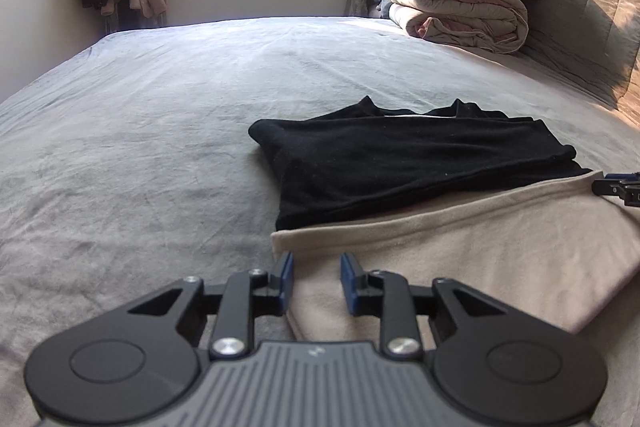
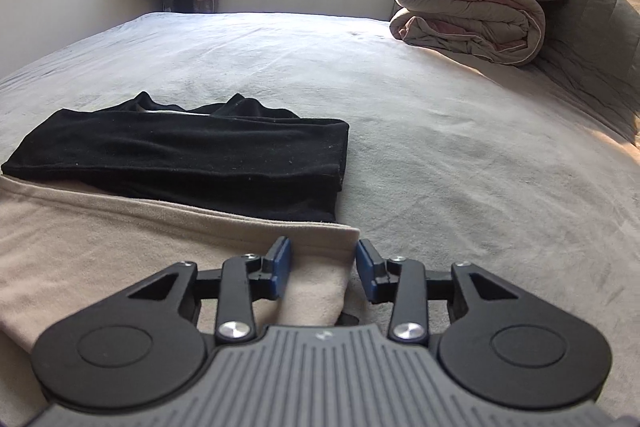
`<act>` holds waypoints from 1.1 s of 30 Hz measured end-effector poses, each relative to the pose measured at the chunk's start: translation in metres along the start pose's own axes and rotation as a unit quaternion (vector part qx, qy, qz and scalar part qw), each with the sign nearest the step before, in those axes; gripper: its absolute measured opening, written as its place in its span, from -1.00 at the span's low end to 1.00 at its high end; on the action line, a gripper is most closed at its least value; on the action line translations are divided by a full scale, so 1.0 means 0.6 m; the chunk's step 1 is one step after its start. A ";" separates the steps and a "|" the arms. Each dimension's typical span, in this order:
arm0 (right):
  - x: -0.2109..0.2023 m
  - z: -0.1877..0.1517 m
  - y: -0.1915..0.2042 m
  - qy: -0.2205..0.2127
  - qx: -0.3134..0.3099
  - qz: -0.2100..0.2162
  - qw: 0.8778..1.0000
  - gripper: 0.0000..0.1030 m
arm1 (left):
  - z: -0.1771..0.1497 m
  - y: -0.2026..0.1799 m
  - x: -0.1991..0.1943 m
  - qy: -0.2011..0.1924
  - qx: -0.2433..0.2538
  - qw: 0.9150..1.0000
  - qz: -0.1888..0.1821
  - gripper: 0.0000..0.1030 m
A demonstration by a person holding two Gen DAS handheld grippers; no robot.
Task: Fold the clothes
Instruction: 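Open both grippers and pull them back from the folded tee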
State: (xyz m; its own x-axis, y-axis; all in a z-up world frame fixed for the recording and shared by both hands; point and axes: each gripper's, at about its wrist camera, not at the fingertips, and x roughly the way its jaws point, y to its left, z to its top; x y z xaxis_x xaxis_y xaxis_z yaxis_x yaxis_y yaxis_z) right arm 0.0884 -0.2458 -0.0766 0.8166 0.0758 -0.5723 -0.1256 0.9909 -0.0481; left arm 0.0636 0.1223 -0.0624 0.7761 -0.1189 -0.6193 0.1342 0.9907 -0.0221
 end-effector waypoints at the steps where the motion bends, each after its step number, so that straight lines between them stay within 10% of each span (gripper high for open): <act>1: -0.007 0.003 0.000 -0.004 0.002 0.000 1.000 -0.21 | 0.002 0.004 -0.004 0.000 -0.007 1.000 0.001 -0.47; 16: -0.074 0.002 0.027 -0.016 0.004 0.040 0.999 -0.19 | -0.009 -0.012 -0.039 0.007 -0.012 1.000 0.000 -0.47; 26: -0.101 -0.014 0.093 -0.007 -0.022 0.109 0.994 -0.10 | -0.020 -0.099 -0.055 -0.001 0.044 0.994 -0.098 -0.40; 33: -0.101 -0.044 0.107 0.013 -0.068 0.094 0.993 -0.10 | -0.052 -0.103 -0.060 0.029 0.073 0.992 -0.097 -0.40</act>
State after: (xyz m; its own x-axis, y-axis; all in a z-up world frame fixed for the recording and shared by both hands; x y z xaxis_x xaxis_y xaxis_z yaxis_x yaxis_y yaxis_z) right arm 0.0162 -0.1898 -0.0665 0.7571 0.2525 -0.6026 -0.3500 0.9355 -0.0477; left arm 0.0085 0.0675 -0.0632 0.6902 -0.2989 -0.6590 0.3693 0.9287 -0.0345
